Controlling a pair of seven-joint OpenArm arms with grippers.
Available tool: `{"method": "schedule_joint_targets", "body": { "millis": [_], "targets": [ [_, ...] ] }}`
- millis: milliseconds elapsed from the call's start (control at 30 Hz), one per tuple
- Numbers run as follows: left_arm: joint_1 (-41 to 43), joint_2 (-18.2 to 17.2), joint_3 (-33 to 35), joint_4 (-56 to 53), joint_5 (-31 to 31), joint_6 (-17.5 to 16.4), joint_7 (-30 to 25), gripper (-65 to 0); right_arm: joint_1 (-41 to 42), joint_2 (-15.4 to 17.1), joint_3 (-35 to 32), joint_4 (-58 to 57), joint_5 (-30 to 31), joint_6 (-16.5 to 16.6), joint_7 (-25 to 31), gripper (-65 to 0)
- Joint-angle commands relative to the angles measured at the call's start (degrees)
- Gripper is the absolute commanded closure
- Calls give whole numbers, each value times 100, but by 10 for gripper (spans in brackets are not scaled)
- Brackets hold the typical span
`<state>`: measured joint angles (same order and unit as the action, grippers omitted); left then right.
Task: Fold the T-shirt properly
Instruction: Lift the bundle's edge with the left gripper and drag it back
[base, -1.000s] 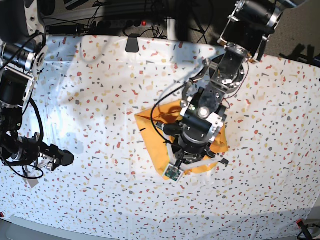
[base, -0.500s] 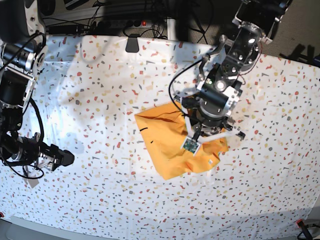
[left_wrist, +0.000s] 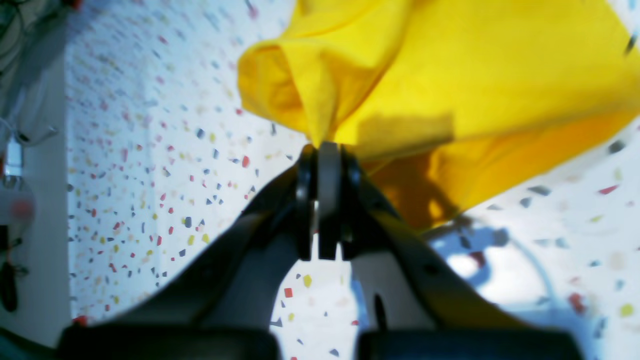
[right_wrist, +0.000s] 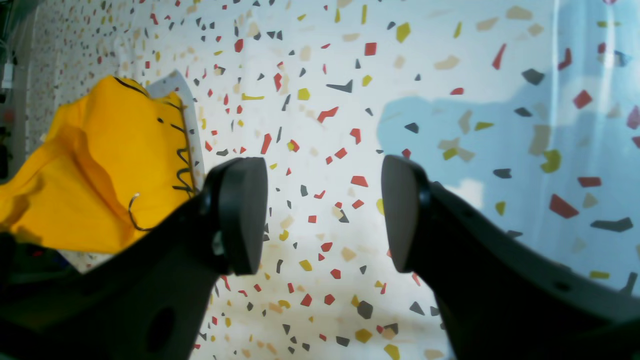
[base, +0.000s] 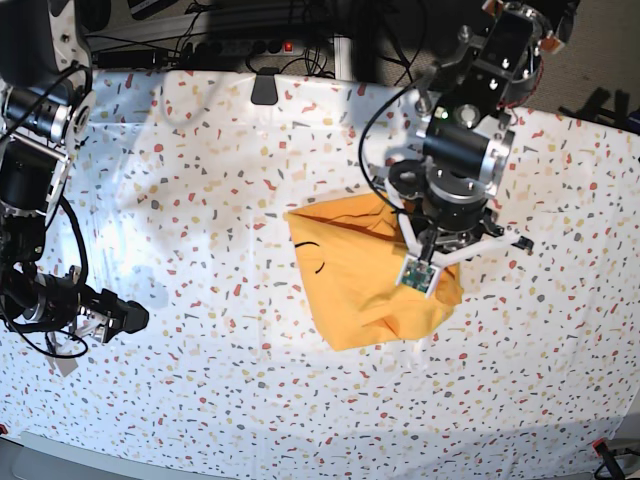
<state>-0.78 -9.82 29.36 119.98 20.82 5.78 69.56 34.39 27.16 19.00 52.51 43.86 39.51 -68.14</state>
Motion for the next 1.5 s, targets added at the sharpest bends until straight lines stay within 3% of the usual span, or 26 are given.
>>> {"method": "schedule_joint_targets", "body": {
  "millis": [0, 133, 300, 467, 700, 900, 1033, 1167, 1333, 1467],
  "targets": [
    [59, 11, -7, 223, 59, 9, -57, 0, 190, 94, 13, 90, 138, 49, 87, -359],
    [411, 11, -7, 400, 61, 26, -98, 0, 190, 94, 13, 90, 138, 49, 83, -359],
    [774, 9, -9, 306, 72, 26, -927, 0, 190, 94, 13, 90, 140, 49, 79, -359],
    [1088, 9, -9, 282, 83, 24, -962, 0, 190, 94, 13, 90, 138, 49, 22, -359],
    [1202, 7, -15, 219, 407, 26, -1672, -33, 190, 96, 13, 90, 306, 49, -20, -360],
    [1204, 9, -380, -304, 466, 31, -1707, -34, 190, 94, 13, 90, 313, 49, -59, -360],
    [1202, 11, -763, -859, 468, 46, -1408, -84, 190, 94, 13, 90, 313, 49, -70, -360],
    [1198, 11, -833, -890, 490, 413, -955, -127, 190, 94, 13, 90, 345, 49, -63, -360],
    [1198, 11, -833, -890, 520, 411, -1051, -127, 192, 94, 13, 90, 658, 49, -66, -360],
    [1169, 13, -833, -846, 944, 413, -1327, -127, 195, 61, 13, 90, 1357, 49, 35, -360]
  ]
}}
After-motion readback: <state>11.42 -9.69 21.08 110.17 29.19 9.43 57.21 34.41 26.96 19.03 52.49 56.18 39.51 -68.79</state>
